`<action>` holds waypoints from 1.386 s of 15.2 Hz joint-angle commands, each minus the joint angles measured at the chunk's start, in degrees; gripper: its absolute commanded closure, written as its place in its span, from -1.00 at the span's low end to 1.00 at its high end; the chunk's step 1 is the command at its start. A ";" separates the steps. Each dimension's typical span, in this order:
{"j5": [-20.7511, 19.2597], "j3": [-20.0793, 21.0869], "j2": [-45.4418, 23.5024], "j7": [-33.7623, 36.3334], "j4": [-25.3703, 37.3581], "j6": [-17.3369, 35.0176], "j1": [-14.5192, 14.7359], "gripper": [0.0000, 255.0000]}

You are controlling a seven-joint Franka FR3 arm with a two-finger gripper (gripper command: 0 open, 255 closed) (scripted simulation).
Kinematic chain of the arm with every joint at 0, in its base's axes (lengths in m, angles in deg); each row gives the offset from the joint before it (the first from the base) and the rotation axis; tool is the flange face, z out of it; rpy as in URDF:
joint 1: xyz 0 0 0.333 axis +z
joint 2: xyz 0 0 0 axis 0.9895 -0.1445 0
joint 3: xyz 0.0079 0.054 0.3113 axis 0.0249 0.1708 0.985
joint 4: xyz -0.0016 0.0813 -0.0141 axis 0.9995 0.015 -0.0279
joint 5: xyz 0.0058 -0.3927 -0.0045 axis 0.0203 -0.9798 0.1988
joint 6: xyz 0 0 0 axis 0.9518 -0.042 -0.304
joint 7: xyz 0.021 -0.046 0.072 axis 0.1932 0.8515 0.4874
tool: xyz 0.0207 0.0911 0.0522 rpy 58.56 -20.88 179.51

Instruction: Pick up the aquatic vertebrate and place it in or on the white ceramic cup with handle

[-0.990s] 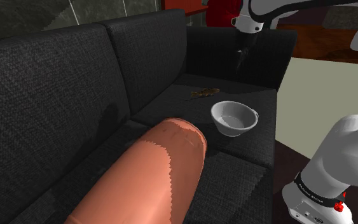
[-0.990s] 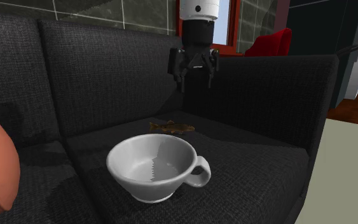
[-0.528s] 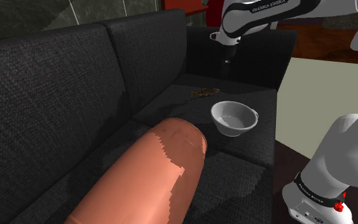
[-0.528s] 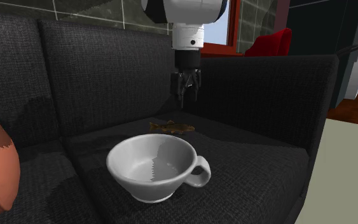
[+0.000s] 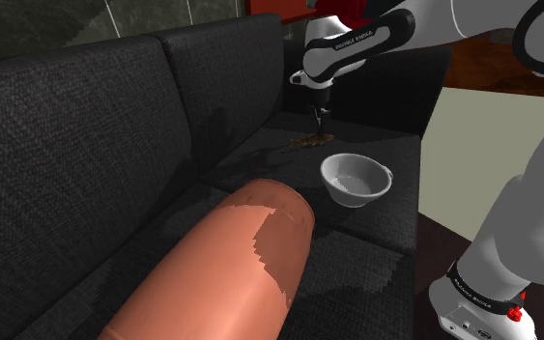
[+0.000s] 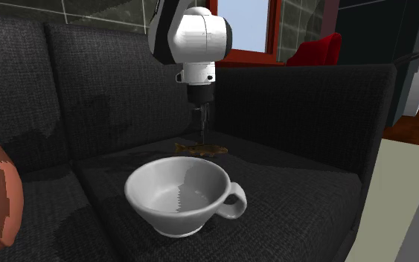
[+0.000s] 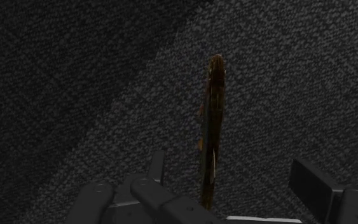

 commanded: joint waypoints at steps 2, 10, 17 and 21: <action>0.34 0.04 -1.97 -1.67 -0.17 2.00 -0.11 -1.00; 0.63 0.01 -3.23 -1.88 -2.24 5.31 -0.24 -1.00; 0.63 0.01 -3.23 -1.88 -2.23 5.30 -0.24 1.00; 0.63 0.01 -3.23 -1.88 -2.23 5.30 -0.24 1.00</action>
